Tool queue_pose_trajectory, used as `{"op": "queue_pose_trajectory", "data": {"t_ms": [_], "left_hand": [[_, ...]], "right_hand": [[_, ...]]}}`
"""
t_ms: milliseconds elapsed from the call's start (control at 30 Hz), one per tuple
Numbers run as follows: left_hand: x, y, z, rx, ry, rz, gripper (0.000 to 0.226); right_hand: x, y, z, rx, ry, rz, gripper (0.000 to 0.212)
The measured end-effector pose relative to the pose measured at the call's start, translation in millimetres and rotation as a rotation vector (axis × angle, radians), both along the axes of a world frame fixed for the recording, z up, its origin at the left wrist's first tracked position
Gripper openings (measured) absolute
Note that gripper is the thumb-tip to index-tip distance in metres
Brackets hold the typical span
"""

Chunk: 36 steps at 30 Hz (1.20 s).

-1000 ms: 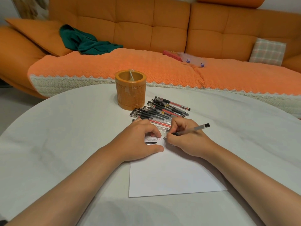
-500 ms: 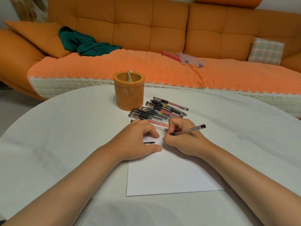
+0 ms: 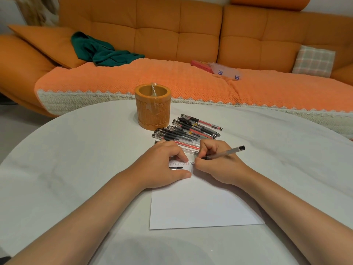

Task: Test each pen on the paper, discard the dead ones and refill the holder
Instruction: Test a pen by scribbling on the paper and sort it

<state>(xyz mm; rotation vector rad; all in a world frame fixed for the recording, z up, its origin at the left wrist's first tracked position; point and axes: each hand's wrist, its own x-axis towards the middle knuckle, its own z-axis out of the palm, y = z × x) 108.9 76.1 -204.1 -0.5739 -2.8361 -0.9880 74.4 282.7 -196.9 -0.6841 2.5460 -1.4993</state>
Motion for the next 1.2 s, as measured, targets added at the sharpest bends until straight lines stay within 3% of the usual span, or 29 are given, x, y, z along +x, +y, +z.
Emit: {"op": "queue_pose_trajectory", "data": {"t_ms": [967,1033,1200], "left_hand": [[-0.4,-0.1,-2.1,-0.006,0.025,0.004,0.029],[-0.6,-0.1,-2.2,-0.005,0.029,0.003,0.029],[0.8,-1.3,-2.1,-0.010,0.040,-0.005,0.032]], "right_hand": [[1.3,-1.2,1.2,0.009,-0.019,-0.001,0.016],[1.1,1.3,0.7,-0.068,-0.059,-0.029,0.015],[0.0,8.7,2.7,-0.490,-0.256,-0.072,0.018]]}}
